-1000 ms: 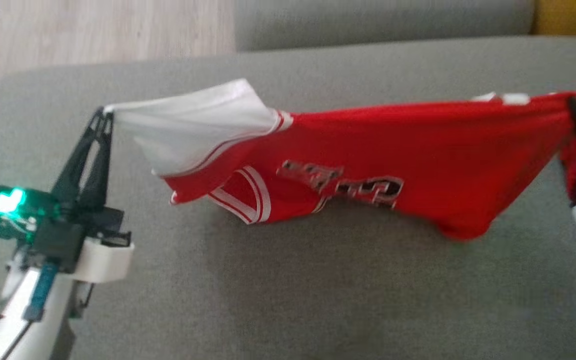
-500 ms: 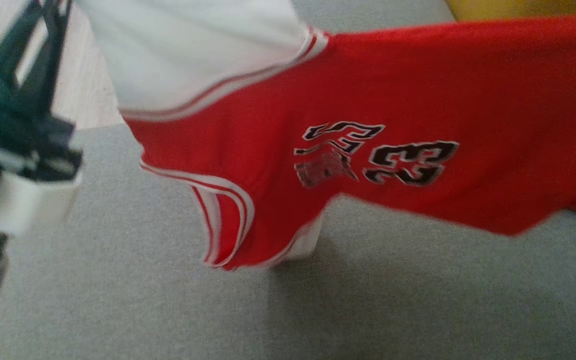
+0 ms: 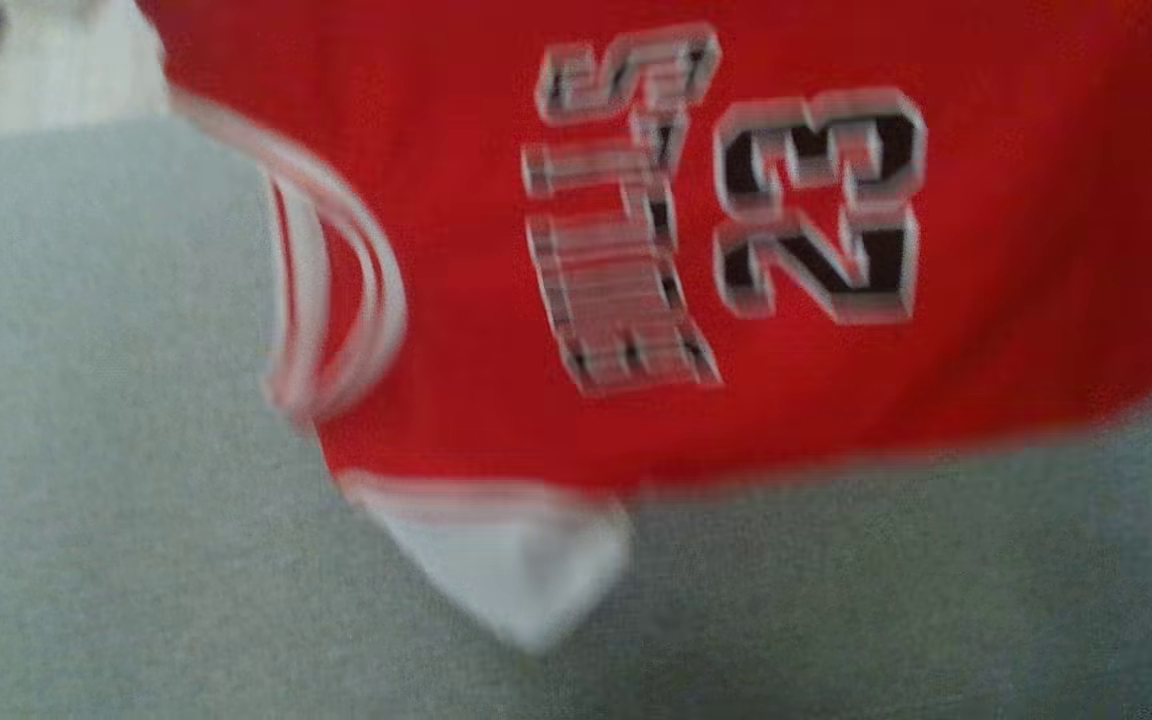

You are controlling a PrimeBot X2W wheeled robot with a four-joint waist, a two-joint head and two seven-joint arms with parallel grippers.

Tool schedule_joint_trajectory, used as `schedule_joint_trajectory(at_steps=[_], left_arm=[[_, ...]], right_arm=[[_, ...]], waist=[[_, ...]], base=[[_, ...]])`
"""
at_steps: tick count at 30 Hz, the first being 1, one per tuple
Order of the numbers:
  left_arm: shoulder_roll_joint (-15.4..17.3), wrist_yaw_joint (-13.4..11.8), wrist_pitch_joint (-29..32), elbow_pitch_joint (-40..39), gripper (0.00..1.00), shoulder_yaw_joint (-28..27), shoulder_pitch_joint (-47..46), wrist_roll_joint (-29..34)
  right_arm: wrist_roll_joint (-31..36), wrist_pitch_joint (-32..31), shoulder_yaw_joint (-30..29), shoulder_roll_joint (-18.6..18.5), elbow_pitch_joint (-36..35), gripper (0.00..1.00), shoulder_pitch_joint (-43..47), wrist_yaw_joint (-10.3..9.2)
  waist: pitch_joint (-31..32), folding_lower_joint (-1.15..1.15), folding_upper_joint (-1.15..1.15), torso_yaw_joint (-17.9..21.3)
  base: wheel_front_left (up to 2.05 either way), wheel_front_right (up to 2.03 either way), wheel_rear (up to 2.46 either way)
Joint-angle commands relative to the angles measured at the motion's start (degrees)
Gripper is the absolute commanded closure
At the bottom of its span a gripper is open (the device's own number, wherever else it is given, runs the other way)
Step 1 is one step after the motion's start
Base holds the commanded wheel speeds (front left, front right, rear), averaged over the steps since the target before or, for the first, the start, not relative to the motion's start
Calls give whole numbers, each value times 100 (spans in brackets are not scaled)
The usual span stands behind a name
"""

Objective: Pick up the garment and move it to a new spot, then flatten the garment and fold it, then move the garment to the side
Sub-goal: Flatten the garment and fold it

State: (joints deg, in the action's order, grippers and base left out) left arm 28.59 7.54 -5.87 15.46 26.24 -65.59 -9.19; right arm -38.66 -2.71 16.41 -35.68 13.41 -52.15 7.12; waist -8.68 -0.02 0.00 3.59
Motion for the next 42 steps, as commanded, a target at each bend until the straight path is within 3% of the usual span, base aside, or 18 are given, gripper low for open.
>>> schedule_joint_trajectory(at_steps=[1,9,15,20,26,35,42], left_arm=[[115,-59,-203,155,100,-164,-770,223],[-359,-405,-870,1278,100,-26,-2113,713],[-380,-340,-910,1106,100,55,-1786,616],[-172,-335,-911,338,100,125,-488,448],[96,-412,-912,-581,100,402,1794,219],[277,-707,-907,-1100,100,868,4769,-334],[294,-994,-902,-1227,100,1032,6335,-825]], right_arm=[[54,179,78,30,152,100,-505,36],[446,1231,388,161,1514,100,-1773,36],[505,1553,849,146,2221,100,-1885,36],[436,1697,1162,156,2657,100,-1391,36],[235,1763,1329,152,2968,100,-295,36],[42,1769,962,142,2315,100,1978,36],[268,1770,562,198,1788,100,3601,36]], waist=[[-746,2,0,-63],[-1174,2,0,-228],[-1292,2,0,-377],[-1281,2,0,-489],[-912,2,0,-607],[-144,2,0,-509],[340,2,0,-387]], base=[[0,0,0],[0,0,0],[0,0,0],[0,0,0],[0,0,0],[0,0,0],[0,0,0]])
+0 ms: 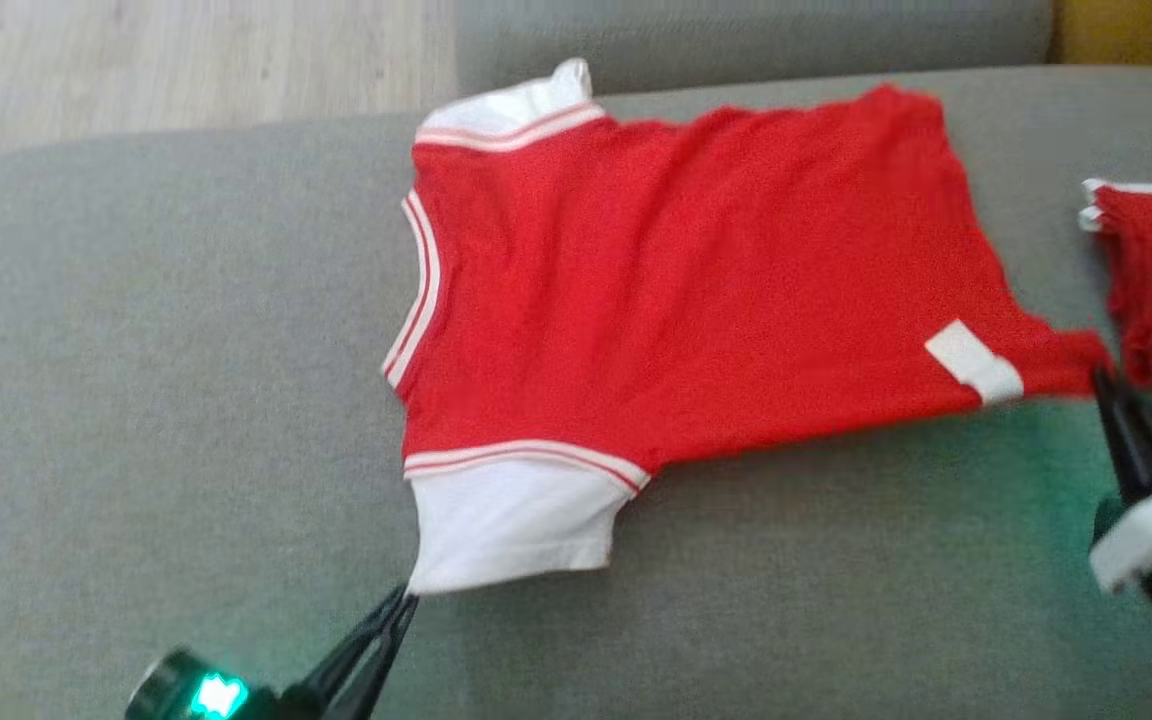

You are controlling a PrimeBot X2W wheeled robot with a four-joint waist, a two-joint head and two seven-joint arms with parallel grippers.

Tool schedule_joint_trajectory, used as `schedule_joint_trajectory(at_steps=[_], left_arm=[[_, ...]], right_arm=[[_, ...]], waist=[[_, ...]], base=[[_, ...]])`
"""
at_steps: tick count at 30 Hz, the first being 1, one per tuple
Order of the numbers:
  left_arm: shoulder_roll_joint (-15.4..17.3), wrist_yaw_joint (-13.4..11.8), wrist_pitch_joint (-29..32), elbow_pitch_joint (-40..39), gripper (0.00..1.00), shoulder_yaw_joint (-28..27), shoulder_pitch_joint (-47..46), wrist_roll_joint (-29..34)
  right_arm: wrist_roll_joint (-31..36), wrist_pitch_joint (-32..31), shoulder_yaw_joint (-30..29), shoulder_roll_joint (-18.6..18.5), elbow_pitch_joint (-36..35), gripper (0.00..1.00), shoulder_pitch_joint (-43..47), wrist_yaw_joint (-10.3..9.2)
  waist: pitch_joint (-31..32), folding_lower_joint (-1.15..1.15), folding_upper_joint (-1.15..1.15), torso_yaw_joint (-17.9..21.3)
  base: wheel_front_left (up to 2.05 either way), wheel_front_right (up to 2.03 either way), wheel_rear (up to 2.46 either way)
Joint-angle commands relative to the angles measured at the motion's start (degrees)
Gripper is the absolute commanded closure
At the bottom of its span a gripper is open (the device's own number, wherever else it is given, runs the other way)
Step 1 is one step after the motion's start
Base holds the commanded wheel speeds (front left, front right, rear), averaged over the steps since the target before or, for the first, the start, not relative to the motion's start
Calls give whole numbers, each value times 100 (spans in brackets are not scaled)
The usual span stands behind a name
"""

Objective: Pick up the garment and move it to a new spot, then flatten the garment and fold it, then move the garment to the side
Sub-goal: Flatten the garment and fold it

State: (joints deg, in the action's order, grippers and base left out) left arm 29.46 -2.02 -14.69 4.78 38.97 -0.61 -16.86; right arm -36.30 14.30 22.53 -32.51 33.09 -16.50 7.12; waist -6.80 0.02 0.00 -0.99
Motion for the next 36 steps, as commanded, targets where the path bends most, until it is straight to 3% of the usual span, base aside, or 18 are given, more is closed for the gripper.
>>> schedule_joint_trajectory(at_steps=[1,8,13,27,36], left_arm=[[220,-55,-21,-178,100,-252,-21,-129],[365,-122,7,-518,100,-253,435,-289],[389,-50,33,-690,100,-342,-127,-159],[-146,382,43,164,100,-528,-3077,428],[-325,485,-15,1011,100,-638,-4207,645]], right_arm=[[61,69,-104,-108,-250,100,225,36],[198,69,-453,-69,-707,100,1022,36],[261,70,-853,59,-911,100,1100,36],[344,45,-934,320,-599,100,-432,36],[338,62,-613,385,-113,100,-1297,36]], waist=[[193,-2,0,81],[278,-2,0,117],[20,-2,0,87],[-1194,-2,0,79],[-1690,-2,0,111]], base=[[0,0,0],[0,0,0],[0,0,0],[0,0,0],[0,0,0]])
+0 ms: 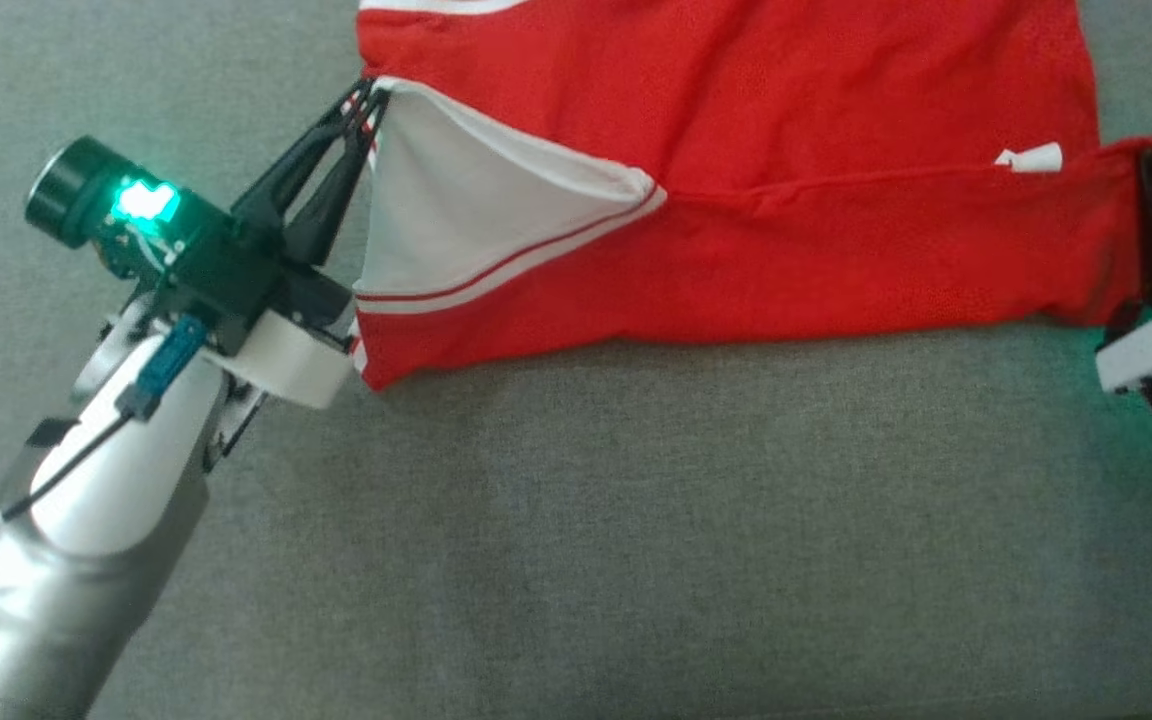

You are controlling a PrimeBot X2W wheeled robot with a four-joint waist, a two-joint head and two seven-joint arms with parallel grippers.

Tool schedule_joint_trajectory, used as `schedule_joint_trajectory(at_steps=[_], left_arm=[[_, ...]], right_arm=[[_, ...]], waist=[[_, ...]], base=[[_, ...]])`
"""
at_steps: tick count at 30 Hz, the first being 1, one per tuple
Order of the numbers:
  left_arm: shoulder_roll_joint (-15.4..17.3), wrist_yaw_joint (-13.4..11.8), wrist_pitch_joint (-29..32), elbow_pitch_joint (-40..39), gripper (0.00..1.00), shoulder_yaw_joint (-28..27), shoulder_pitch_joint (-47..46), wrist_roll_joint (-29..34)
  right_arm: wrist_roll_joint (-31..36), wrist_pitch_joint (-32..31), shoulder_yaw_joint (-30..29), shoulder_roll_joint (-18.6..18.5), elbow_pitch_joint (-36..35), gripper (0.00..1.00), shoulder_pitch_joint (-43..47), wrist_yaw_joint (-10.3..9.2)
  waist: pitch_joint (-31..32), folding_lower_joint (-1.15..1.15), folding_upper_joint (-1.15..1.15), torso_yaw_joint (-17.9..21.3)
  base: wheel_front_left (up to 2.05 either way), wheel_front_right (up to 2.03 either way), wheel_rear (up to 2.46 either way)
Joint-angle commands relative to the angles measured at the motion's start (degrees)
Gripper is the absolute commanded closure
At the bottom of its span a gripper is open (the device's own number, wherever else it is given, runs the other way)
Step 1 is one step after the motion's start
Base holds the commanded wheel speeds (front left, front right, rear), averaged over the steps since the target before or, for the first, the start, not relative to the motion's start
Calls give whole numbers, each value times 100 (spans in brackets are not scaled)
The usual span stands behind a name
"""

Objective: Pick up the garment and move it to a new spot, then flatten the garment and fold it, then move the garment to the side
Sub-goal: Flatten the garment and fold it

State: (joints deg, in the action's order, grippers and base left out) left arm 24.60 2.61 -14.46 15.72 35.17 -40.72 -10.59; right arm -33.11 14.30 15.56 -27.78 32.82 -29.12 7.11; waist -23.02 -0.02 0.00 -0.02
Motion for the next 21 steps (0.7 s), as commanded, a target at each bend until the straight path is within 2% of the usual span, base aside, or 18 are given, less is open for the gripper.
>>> schedule_joint_trajectory(at_steps=[1,2,3,4,5,6,9,15,16,21], left_arm=[[143,58,-39,16,100,-233,-228,5],[124,86,-32,130,100,-203,-238,-11],[106,109,-31,224,98,-170,-245,-17],[78,113,-32,303,75,-159,-242,-38],[50,86,-34,375,21,-165,-224,-58],[26,25,-36,423,0,-183,-201,-61],[-103,-247,-43,475,0,-331,75,-216],[-670,-925,6,155,0,-739,1323,-1030],[-670,-925,6,155,0,-739,1323,-1030],[-951,-1501,183,15,0,-839,2100,-1264]], right_arm=[[20,64,119,-71,-34,100,-101,37],[24,66,151,-53,21,100,-157,37],[32,66,166,-35,76,82,-208,37],[55,67,146,-20,132,11,-258,37],[80,68,110,3,169,0,-296,37],[107,68,86,32,191,0,-316,37],[197,68,-55,141,128,0,-248,37],[295,69,-407,367,-189,0,250,37],[295,69,-407,367,-189,0,250,37],[366,69,-545,498,-301,0,586,37]], waist=[[-95,2,0,23],[-105,2,0,27],[-112,2,0,30],[-116,2,0,32],[-113,2,0,33],[-101,2,0,35],[-13,2,0,50],[172,2,0,87],[172,2,0,87],[245,2,0,115]], base=[[0,0,0],[0,0,0],[0,0,0],[0,0,0],[0,0,0],[0,0,0],[0,0,0],[0,0,0],[0,0,0],[0,0,0]])
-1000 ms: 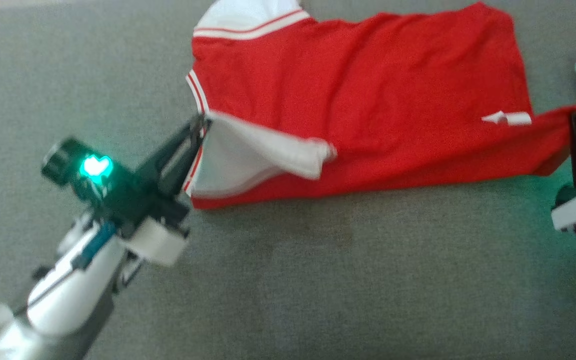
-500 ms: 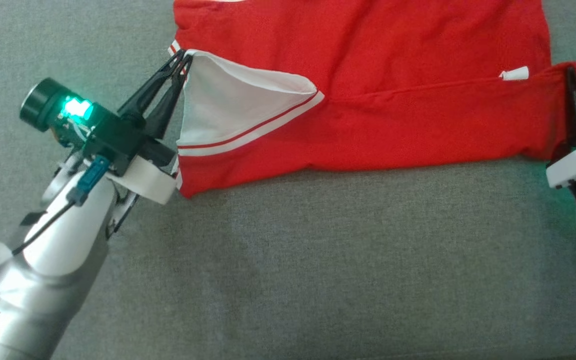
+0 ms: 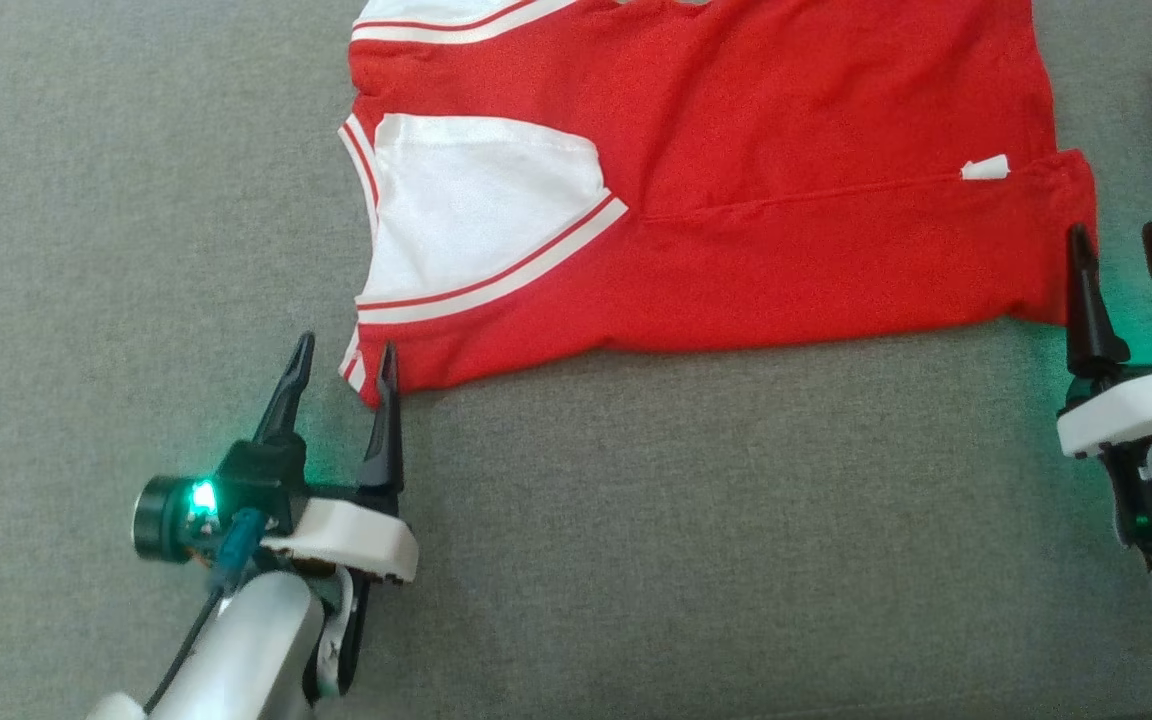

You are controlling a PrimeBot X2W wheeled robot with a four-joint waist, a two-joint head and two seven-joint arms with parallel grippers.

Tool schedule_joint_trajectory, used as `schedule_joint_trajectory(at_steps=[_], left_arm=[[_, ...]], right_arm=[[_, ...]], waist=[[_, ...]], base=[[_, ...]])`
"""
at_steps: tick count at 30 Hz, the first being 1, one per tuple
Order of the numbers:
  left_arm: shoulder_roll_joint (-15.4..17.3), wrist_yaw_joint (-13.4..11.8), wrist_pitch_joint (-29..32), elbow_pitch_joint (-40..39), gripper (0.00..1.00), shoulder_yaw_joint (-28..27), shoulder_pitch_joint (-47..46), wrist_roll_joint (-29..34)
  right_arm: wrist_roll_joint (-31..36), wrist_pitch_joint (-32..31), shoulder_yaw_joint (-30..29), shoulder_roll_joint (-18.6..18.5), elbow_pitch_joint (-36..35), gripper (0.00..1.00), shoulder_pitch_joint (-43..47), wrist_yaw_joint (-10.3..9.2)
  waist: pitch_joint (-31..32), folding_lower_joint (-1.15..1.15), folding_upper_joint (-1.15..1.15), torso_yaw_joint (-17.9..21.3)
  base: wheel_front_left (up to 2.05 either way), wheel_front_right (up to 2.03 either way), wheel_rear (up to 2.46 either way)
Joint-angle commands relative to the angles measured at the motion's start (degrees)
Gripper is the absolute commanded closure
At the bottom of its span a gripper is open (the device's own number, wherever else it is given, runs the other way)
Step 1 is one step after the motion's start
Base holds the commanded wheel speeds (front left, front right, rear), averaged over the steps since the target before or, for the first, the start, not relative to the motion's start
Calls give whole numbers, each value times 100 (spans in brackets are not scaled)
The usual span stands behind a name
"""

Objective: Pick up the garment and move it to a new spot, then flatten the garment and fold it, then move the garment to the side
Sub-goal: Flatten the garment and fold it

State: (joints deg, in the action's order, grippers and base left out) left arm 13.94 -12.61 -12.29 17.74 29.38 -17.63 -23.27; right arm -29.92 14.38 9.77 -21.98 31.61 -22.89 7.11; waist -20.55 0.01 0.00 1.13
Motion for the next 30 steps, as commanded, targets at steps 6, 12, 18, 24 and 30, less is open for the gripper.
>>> schedule_joint_trajectory(at_steps=[6,12,18,24,30], left_arm=[[1,-241,426,221,0,-264,-88,-126],[-29,116,899,395,70,21,-139,-251],[74,258,872,248,100,78,-159,-262],[265,230,798,70,100,45,-196,-189],[354,186,777,11,100,57,-181,-150]], right_arm=[[102,62,12,6,-223,0,72,37],[102,62,55,24,-155,0,62,37],[-52,47,305,69,431,0,-81,37],[-86,-10,430,67,1237,0,-470,37],[-442,-384,744,87,1594,100,-523,37]], waist=[[31,-1,0,20],[96,-1,0,24],[163,-1,0,-35],[182,-1,0,-151],[290,-1,0,-247]], base=[[0,0,0],[0,0,0],[0,0,0],[0,0,0],[0,0,0]])
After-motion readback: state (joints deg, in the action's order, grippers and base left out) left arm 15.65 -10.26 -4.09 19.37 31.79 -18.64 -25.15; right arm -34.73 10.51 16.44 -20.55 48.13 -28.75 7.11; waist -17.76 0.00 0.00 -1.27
